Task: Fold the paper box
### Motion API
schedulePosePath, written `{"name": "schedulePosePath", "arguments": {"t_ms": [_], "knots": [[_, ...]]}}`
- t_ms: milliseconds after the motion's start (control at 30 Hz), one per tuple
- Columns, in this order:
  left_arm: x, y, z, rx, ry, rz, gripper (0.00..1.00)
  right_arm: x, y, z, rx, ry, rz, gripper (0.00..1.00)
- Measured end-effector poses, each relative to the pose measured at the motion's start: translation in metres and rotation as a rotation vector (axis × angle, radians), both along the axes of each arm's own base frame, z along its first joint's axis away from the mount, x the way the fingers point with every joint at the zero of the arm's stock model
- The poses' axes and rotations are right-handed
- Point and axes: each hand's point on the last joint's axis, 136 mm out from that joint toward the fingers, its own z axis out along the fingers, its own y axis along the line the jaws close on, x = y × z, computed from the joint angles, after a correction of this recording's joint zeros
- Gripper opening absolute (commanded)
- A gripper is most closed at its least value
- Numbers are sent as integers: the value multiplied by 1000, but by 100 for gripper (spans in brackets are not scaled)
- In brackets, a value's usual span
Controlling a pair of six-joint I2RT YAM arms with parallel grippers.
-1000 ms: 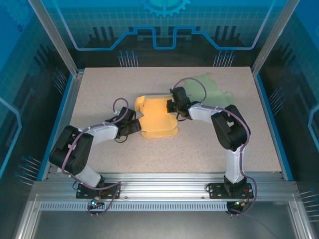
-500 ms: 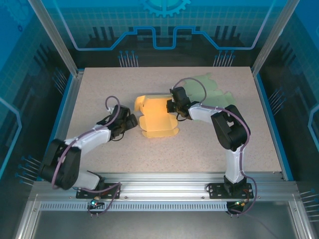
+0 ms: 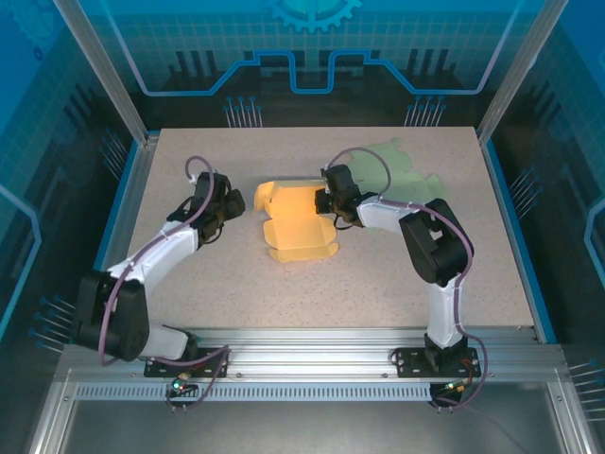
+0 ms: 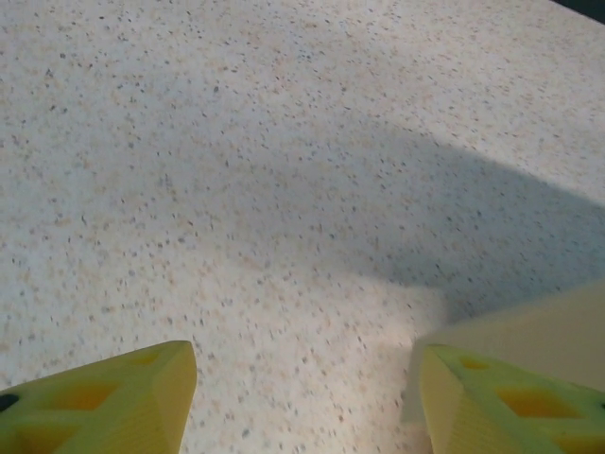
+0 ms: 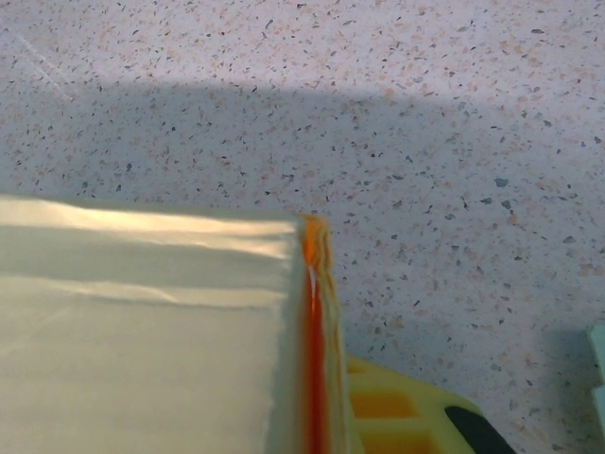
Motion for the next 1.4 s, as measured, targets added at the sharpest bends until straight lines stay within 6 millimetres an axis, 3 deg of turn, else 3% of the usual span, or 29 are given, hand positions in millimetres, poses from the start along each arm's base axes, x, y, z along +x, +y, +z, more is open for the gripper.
{"name": "schedulePosePath", "arguments": {"t_ms": [167, 367, 600, 933, 1400], "knots": [[27, -3, -13, 55, 39, -50, 57, 1, 1, 1, 1, -2, 0, 14], [40, -15, -30, 56, 83, -116, 55, 4, 3, 0, 1, -1, 1, 13], [42, -38, -34, -25, 94, -225, 53, 6, 4, 0, 2, -3, 1, 14], [40, -86, -20, -93, 64, -387, 54, 6, 4, 0, 2, -3, 0, 13], [44, -105, -20, -9, 33, -526, 59, 7, 2, 0, -3, -6, -6, 14]]}}
